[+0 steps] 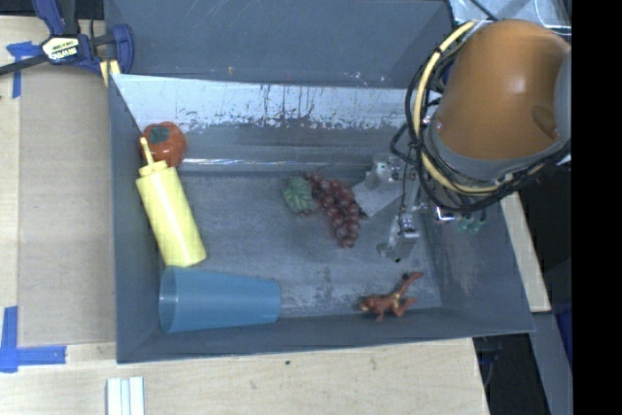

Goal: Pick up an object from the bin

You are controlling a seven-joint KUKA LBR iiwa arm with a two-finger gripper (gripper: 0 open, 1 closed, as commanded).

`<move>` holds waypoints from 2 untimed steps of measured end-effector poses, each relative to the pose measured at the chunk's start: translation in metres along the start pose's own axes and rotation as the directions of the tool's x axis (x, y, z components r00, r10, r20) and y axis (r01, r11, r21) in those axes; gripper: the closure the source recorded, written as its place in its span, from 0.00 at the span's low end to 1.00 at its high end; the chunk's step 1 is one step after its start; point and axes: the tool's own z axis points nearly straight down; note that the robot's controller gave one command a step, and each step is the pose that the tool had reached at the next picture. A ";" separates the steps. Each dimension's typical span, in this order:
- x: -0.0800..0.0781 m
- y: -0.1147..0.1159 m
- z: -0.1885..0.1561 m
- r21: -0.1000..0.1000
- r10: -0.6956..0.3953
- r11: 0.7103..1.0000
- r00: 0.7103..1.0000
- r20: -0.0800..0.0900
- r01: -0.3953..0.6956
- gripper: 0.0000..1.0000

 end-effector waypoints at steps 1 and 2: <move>-0.002 0.000 -0.004 0.000 0.000 1.000 1.000 0.008 0.000 0.00; -0.054 -0.018 0.102 -0.003 0.240 0.971 0.971 0.010 -0.240 0.00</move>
Offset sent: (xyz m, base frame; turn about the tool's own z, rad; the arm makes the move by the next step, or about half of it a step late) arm 0.0797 -0.0276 -0.1610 0.3717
